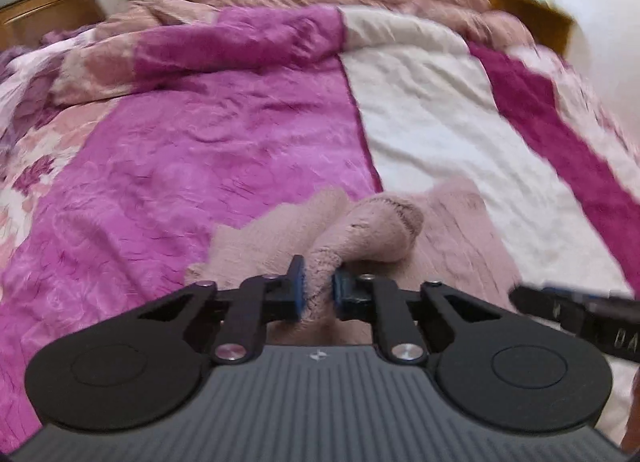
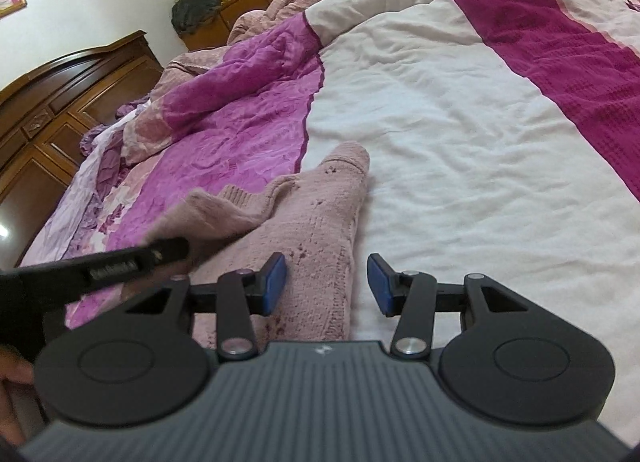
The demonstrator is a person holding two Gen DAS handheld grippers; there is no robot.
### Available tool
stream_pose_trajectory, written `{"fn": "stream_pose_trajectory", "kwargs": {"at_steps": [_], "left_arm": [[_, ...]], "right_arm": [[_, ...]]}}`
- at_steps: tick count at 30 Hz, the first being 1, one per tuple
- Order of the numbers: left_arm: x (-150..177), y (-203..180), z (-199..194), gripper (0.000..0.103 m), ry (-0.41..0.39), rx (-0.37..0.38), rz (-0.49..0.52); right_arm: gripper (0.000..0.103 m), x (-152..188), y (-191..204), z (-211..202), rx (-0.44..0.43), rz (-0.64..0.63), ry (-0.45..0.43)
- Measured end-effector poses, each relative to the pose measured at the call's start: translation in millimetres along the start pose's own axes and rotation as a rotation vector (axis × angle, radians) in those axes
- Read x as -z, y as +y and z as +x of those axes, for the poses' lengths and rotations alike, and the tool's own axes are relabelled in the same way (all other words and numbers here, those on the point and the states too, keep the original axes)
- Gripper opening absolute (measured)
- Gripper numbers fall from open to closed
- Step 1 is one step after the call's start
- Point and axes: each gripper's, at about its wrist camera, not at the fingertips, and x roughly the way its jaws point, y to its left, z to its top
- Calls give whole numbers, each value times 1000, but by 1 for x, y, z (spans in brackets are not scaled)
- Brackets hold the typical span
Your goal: Fold small clothes
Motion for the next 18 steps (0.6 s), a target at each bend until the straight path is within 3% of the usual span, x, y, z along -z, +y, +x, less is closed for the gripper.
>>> {"fn": "stream_pose_trajectory", "kwargs": {"at_steps": [3,6,9,13,15,18], "left_arm": [[-4,25,-3,14,-38,-83,-98],[-1,59,6,14,9,-151,-207],[9,87,7,15,61,-75,-332],[18,100,-10,17,62,13,-383],[19,103,-21,25,57,42,-394],[22,101,-37,53,45,85,-388]], "right_arm": [[49,4,8,-1,-20,-25,3],[50,10,16,1,-33,-54,11],[53,16,22,2,-14,-97,-5],[54,17,22,1,-7,-88,-8],[54,17,22,-1,-6,-82,-6],[54,18,22,-6,-4,-71,-7]]}}
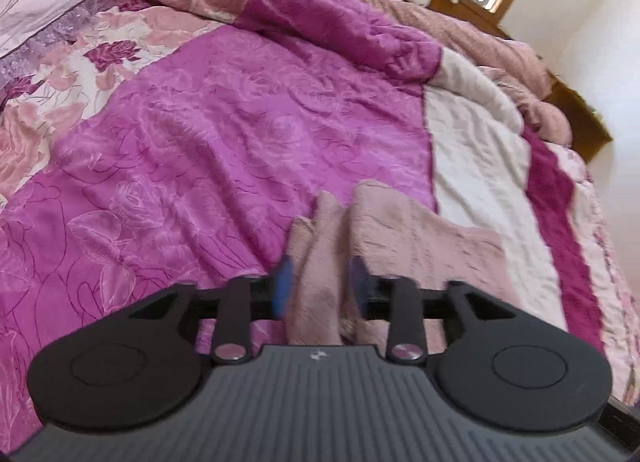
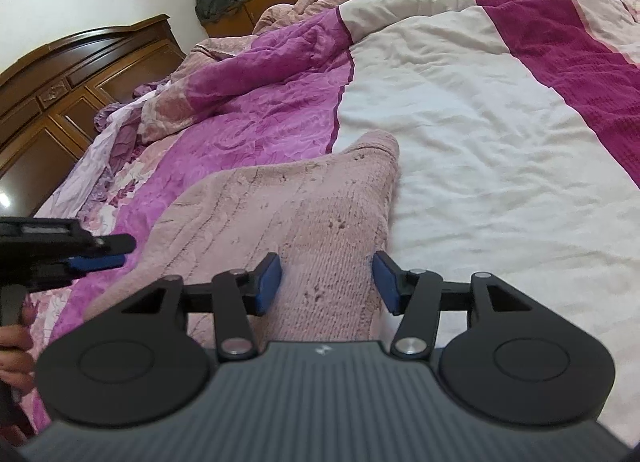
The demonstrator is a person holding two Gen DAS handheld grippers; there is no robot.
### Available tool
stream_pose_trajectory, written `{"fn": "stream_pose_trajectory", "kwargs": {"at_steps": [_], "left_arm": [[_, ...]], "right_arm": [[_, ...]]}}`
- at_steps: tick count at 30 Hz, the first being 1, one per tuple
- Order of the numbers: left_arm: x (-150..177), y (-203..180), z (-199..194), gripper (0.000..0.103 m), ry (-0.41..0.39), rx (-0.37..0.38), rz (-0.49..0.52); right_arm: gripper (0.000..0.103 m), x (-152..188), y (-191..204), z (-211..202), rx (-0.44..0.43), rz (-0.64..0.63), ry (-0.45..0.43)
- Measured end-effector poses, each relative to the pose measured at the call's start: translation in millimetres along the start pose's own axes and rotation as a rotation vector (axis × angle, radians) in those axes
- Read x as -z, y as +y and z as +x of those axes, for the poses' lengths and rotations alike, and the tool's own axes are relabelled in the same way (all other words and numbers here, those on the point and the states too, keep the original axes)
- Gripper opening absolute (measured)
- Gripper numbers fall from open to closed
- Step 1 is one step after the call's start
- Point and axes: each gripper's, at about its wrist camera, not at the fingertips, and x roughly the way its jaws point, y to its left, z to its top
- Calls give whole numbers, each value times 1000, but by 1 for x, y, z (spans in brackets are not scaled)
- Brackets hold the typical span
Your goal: Fold small clothes
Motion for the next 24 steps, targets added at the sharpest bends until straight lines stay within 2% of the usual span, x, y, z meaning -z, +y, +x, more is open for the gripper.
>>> {"fn": "stream_pose_trajectory", "kwargs": {"at_steps": [2,5,8,12,14,18,24], "left_arm": [[2,-3,-8,67,7,28,11],[6,-7,-11,69,20,24,31],[9,-7,0,69,58,10,8],[16,-11,12,69,101,56,-26],[20,-21,9,69,81,69,15],[29,-44,-1,67,10,46,140],[45,-68,-3,62,-55,-58,313]], "right_arm": [[55,1,-1,-2,2,10,-2],[55,3,-1,-5,3,22,-2],[55,5,-2,-7,-1,30,-1],[55,5,-5,-8,-10,32,1],[55,5,-6,-8,-12,39,1],[55,6,-6,-8,-14,40,0],[55,7,-6,-8,-13,38,-2]]}}
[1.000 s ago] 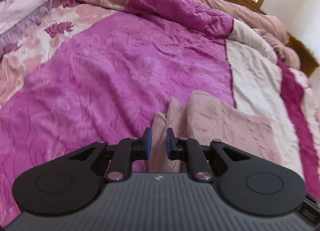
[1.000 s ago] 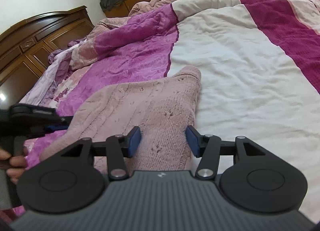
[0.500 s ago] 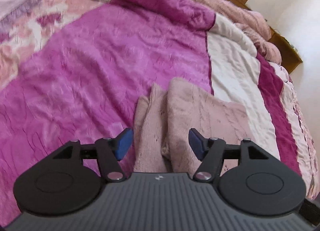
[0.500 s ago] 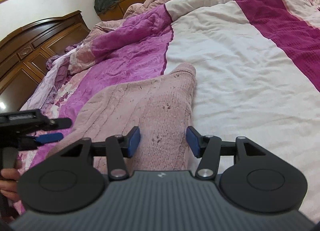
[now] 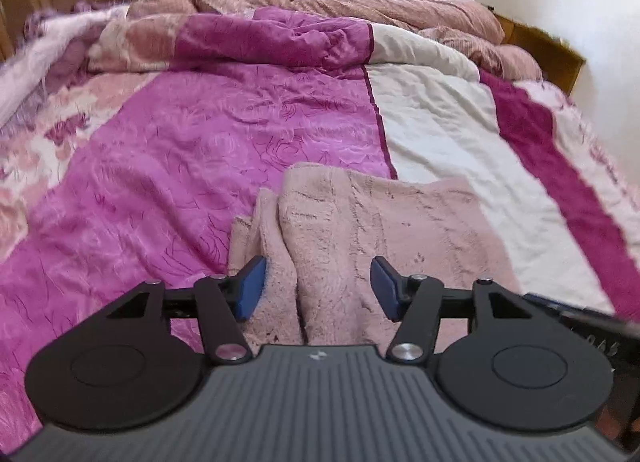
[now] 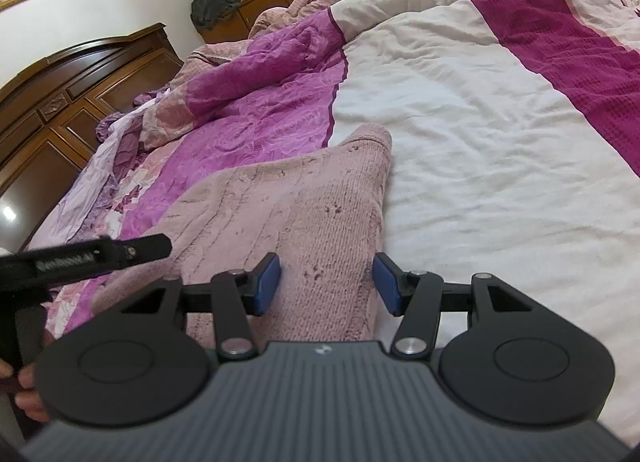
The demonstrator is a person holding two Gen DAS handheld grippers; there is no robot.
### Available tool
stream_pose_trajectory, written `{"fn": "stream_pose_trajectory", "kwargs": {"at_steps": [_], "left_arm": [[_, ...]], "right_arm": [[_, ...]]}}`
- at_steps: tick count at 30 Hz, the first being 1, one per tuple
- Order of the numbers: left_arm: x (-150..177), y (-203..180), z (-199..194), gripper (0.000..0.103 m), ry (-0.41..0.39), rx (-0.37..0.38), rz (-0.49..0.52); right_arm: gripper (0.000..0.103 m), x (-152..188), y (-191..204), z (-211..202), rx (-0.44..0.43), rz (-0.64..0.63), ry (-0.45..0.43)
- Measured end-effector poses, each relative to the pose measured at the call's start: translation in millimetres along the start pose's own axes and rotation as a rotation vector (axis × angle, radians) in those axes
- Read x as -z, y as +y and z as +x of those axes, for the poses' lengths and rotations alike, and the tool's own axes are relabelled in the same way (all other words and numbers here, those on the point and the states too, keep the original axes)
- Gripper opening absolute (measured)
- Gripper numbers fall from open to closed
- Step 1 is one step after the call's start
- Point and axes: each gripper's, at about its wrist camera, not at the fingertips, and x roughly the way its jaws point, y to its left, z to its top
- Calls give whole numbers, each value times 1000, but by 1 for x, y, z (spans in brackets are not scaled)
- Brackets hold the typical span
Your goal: Fold small clothes
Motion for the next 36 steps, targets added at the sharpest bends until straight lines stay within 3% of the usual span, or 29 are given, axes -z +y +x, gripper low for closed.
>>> {"fn": "stream_pose_trajectory", "kwargs": {"at_steps": [3,5,11,15,17,19,22,25,29,33,36], "left_arm": [[3,-6,6,52,2,-12,27],[6,-8,9,40,-1,-14,32],[8,-10,27,39,9,-4,-3],[5,1,45,37,29,-3,-82],[3,5,38,29,12,6,-112],[4,8,19,27,-19,-11,-121],[15,22,-10,27,-39,-13,-177],[33,30,-6,28,2,-92,-145],[38,45,-4,36,-1,-63,-192],[28,51,-4,39,-1,-28,-220],[15,50,1,50,-2,-24,-199]], "right_arm": [[55,1,0,0,1,-3,-1],[55,1,-1,1,1,-3,-1],[57,4,-1,3,-2,8,-1],[58,4,-2,4,-5,7,-1],[58,2,-2,4,-6,7,3],[58,0,0,2,-15,4,5],[58,1,6,-2,-41,-28,-1],[58,8,15,5,-54,-65,27],[58,17,23,7,-23,-124,22],[58,12,19,5,-31,-76,35],[58,6,15,5,-45,-60,36]]}}
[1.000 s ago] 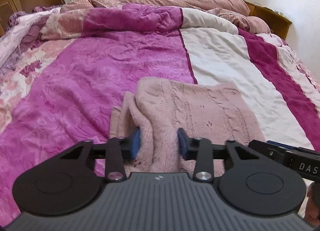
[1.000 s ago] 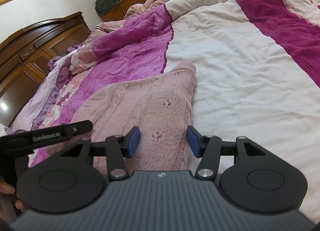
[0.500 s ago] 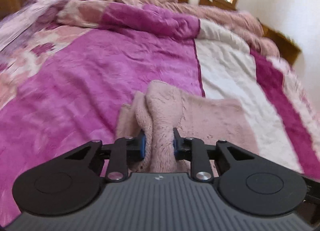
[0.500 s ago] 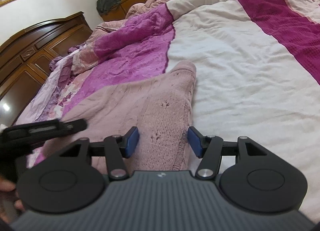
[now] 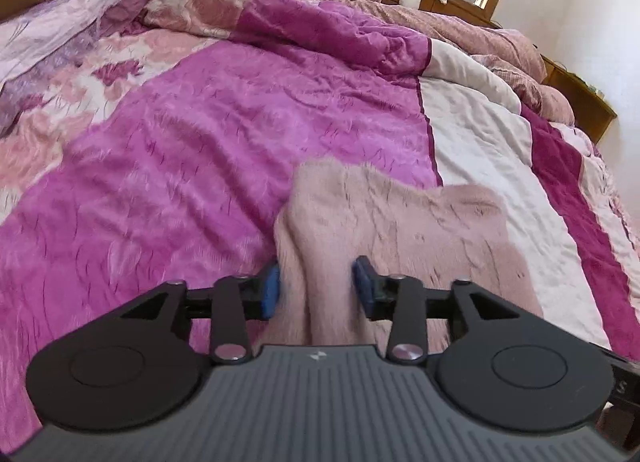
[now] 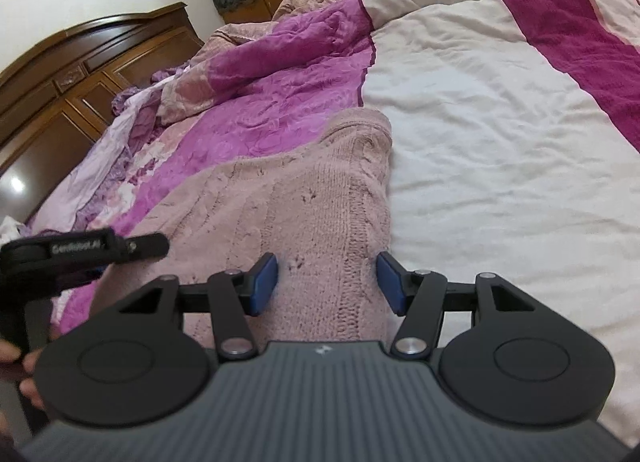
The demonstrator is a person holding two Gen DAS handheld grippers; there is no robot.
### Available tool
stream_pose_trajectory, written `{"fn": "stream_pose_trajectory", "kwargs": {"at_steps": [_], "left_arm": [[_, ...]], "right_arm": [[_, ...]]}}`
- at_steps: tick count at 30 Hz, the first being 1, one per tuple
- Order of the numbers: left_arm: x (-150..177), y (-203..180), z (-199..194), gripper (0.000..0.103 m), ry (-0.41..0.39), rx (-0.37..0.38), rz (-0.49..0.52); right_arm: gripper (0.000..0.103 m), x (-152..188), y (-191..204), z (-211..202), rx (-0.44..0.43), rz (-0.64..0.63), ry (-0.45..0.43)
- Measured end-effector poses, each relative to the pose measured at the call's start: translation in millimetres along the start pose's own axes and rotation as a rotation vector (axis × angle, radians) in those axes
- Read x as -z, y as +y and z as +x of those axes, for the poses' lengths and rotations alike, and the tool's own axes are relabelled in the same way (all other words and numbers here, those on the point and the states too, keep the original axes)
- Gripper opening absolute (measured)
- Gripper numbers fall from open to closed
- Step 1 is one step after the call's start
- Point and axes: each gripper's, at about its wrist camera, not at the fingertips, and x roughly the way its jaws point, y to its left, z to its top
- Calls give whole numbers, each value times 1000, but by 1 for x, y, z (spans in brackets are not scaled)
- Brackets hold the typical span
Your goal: Fold small clothes
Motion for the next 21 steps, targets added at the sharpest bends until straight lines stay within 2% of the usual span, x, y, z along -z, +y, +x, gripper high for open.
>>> {"fn": "stream_pose_trajectory", "kwargs": {"at_steps": [2,6,9,11,12,13,15,21], "left_arm": [[-13,-2,13,56,21,19,13],[-30,-1,47,55,69,28,-40],[-33,-12,57,34,10,-54,30],[-28,-18,66,34,-9,-114,57],[-25,-19,70,34,-15,-133,66],[-21,-20,73,35,-27,-146,81],[-17,-19,76,36,-46,-154,105],[-27,0,64,54,7,-99,20]], "right_arm": [[58,-9,-5,4,-4,13,-1],[58,-29,-11,20,6,23,-16],[58,-36,-18,42,2,50,12],[58,-34,-20,58,-10,77,43],[66,-31,-19,64,2,67,45],[69,-28,-17,69,8,61,51],[69,-22,-21,73,-15,106,49],[70,-26,-23,60,-35,109,63]]}}
